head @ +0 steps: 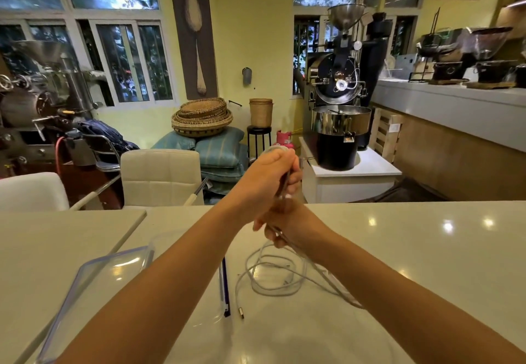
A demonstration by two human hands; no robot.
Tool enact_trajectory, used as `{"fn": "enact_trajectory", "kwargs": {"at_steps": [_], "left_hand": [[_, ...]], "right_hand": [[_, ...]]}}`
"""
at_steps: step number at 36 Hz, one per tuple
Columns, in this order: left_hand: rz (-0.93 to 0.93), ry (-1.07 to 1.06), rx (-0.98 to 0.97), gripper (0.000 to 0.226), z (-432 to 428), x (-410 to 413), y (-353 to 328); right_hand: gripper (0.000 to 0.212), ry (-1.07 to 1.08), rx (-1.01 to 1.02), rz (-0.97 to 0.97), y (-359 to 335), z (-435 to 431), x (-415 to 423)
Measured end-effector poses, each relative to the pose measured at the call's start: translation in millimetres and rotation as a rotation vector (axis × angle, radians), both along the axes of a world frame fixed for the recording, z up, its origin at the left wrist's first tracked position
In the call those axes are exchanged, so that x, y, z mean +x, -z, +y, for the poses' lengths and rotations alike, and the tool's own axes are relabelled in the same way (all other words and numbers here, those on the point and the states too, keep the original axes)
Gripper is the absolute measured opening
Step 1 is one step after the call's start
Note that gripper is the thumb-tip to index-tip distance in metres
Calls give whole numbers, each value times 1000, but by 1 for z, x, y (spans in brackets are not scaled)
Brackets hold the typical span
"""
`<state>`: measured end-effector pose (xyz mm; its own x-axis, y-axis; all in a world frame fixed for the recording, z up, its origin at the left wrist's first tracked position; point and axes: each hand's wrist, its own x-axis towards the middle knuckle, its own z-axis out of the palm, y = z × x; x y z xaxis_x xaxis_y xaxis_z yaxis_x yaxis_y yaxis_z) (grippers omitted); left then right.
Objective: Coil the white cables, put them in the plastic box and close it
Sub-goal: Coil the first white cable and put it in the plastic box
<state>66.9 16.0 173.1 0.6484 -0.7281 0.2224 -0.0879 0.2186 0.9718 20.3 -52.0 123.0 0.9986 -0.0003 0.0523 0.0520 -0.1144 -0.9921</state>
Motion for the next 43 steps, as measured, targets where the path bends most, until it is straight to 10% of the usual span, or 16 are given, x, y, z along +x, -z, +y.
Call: {"fn": "enact_trajectory", "kwargs": {"at_steps": [8,20,35,43], "left_hand": [[-504,-260,311,40,14,15,6],[-296,31,425,36,14,3,28],[143,442,60,24,12,-26,19],[162,288,-61,34,-2,-27,3]], "right_hand": [[31,-113,-725,24,-26,-23,-24],[20,-44,-1051,-220,-97,-56,-35],[15,59,-179,-406,-54,-93,8],[16,-2,413,-266,3,-45,15]]}}
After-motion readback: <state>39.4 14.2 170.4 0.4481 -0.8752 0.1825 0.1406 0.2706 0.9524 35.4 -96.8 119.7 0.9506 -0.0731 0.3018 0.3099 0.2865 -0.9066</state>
